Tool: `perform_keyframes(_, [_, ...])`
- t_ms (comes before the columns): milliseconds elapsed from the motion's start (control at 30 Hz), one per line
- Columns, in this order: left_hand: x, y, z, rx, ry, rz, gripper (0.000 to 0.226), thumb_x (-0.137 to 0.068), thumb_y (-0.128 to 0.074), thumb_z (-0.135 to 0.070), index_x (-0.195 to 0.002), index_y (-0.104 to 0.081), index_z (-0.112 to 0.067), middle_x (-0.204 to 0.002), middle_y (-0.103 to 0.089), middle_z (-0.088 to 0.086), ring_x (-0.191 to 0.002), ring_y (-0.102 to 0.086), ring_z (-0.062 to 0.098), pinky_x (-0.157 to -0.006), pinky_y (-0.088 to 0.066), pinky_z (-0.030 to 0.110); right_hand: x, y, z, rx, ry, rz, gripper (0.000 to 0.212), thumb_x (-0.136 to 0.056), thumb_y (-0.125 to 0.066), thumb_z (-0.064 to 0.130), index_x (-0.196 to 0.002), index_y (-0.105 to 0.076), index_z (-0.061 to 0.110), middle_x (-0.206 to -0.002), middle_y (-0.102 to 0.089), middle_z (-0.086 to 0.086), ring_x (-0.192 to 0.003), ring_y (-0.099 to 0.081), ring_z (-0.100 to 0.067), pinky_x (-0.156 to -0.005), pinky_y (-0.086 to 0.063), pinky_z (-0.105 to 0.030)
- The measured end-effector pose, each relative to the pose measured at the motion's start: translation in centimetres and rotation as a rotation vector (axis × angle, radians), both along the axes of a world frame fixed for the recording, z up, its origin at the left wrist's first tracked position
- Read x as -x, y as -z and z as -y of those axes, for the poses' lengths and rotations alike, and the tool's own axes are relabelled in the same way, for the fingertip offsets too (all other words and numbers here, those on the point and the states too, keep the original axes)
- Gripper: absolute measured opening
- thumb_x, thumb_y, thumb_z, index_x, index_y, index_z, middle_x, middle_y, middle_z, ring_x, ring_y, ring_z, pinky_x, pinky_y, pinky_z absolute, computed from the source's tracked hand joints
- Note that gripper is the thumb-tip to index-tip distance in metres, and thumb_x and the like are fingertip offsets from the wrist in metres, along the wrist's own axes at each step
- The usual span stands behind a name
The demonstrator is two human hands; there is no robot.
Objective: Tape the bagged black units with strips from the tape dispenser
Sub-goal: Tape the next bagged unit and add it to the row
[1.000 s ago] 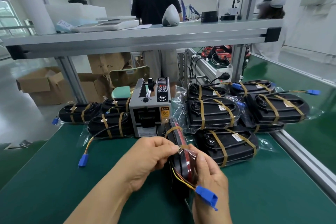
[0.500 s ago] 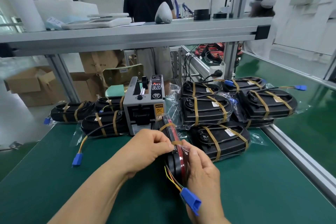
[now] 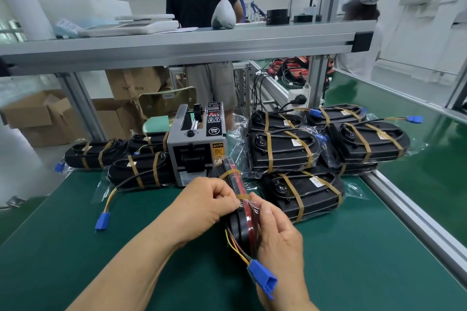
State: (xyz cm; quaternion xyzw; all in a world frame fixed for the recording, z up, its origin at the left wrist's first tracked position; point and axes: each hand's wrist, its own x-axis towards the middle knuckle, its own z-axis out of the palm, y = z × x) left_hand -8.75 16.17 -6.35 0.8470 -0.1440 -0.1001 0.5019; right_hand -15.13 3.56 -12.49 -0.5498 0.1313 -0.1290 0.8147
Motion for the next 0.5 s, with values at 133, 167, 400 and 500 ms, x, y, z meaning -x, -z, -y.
perform_keyframes(133, [0.0,0.1,0.0,-0.022,0.002,0.024,0.016,-0.08,-0.073,-0.028,-0.066,-0.067,-0.025,-0.054,-0.048,-0.011,-0.053,-0.043,0.007,-0.058,-0.039,0.028,0.0,0.0,0.1,-0.001,0.008,0.006,0.03,-0.102,-0.049,0.031,-0.097,-0.078,0.039,-0.095,-0.077,-0.006,-0.092,-0.073,-0.024,-0.082,-0.058,-0.038])
perform_keyframes(167, [-0.1,0.2,0.0,-0.042,-0.004,0.046,0.014,-0.08,-0.073,-0.029,-0.068,-0.067,-0.025,-0.052,-0.046,-0.012,-0.051,-0.042,0.007,-0.057,-0.038,0.027,0.0,0.1,0.0,-0.001,0.008,0.006,0.03,-0.101,-0.049,0.031,-0.097,-0.078,0.04,-0.094,-0.077,-0.006,-0.091,-0.073,-0.024,-0.081,-0.058,-0.037])
perform_keyframes(400, [0.2,0.6,0.0,-0.153,-0.081,0.173,0.009,-0.077,-0.073,-0.039,-0.075,-0.065,-0.037,-0.048,-0.046,-0.016,-0.043,-0.037,0.001,-0.043,-0.032,0.014,0.0,0.1,0.0,0.005,0.006,-0.012,0.028,-0.1,-0.05,0.033,-0.098,-0.077,0.04,-0.096,-0.077,-0.006,-0.093,-0.073,-0.023,-0.084,-0.058,-0.04])
perform_keyframes(500, [0.6,1.3,0.3,-0.083,-0.221,0.154,0.019,-0.071,-0.075,-0.042,-0.079,-0.059,-0.036,-0.056,-0.05,-0.019,-0.047,-0.044,-0.002,-0.048,-0.036,0.014,0.1,0.1,-0.1,0.031,0.015,-0.027,0.026,-0.1,-0.051,0.035,-0.1,-0.076,0.04,-0.097,-0.077,-0.005,-0.094,-0.073,-0.025,-0.091,-0.057,-0.048])
